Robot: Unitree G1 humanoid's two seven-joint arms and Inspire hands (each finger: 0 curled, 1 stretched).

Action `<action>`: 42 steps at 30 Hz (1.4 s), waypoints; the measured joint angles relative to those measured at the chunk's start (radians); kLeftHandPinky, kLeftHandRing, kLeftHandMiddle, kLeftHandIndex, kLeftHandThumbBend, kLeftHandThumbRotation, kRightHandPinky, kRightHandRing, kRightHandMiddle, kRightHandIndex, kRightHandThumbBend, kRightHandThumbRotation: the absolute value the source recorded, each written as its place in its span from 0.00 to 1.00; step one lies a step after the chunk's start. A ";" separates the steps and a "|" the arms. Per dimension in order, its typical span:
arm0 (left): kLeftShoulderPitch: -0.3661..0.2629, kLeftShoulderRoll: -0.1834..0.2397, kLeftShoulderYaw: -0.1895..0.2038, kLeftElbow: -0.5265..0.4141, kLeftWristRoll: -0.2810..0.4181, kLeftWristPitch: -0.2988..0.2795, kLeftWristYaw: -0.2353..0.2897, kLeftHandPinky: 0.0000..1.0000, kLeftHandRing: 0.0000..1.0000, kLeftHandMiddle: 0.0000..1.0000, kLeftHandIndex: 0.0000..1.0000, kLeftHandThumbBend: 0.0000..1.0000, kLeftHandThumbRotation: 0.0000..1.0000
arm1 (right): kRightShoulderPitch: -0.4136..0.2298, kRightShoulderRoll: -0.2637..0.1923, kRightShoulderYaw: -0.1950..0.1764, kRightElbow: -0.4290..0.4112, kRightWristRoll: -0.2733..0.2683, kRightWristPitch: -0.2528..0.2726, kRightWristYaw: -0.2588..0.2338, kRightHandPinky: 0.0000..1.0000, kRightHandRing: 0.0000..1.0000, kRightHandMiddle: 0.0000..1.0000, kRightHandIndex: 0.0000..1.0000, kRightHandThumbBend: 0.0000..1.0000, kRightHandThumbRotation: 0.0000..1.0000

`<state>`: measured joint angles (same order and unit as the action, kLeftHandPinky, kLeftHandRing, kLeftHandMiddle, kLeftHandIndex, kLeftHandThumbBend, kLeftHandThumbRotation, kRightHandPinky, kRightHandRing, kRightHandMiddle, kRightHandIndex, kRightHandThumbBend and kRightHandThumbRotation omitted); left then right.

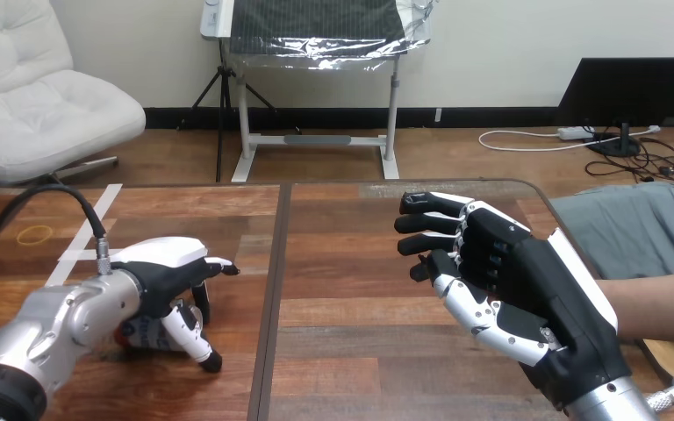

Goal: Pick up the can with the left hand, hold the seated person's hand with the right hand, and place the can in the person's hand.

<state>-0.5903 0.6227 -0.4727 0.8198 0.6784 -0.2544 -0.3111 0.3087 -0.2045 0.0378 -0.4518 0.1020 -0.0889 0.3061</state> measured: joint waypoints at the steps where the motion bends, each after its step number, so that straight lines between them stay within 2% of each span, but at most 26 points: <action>1: 0.000 0.001 0.000 -0.001 0.000 0.000 -0.001 0.85 0.90 0.92 0.93 1.00 0.25 | 0.000 0.000 0.000 0.000 0.000 0.000 0.000 0.60 0.71 0.75 0.76 0.24 0.00; 11: 0.001 0.015 0.000 -0.022 0.002 0.002 -0.034 0.87 0.92 0.93 0.93 0.99 0.25 | 0.000 0.000 0.000 0.000 0.000 0.000 0.002 0.60 0.71 0.75 0.76 0.24 0.00; 23: -0.003 0.021 0.000 -0.056 0.002 0.048 -0.093 0.88 0.94 0.95 0.94 0.97 0.21 | 0.000 0.000 0.000 0.000 -0.001 0.000 0.003 0.60 0.70 0.74 0.76 0.24 0.00; 32: -0.003 0.023 0.000 -0.060 0.012 0.056 -0.090 0.87 0.93 0.94 0.93 0.96 0.19 | 0.000 0.000 0.000 0.000 -0.001 0.000 0.003 0.60 0.70 0.75 0.76 0.25 0.00; 42: 0.002 0.032 -0.003 -0.050 0.055 0.048 -0.049 0.85 0.91 0.93 0.91 0.96 0.19 | 0.000 0.000 0.000 0.000 -0.001 0.000 0.005 0.60 0.70 0.75 0.76 0.25 0.00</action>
<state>-0.5883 0.6546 -0.4762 0.7694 0.7329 -0.2065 -0.3602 0.3087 -0.2046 0.0378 -0.4518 0.1007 -0.0890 0.3109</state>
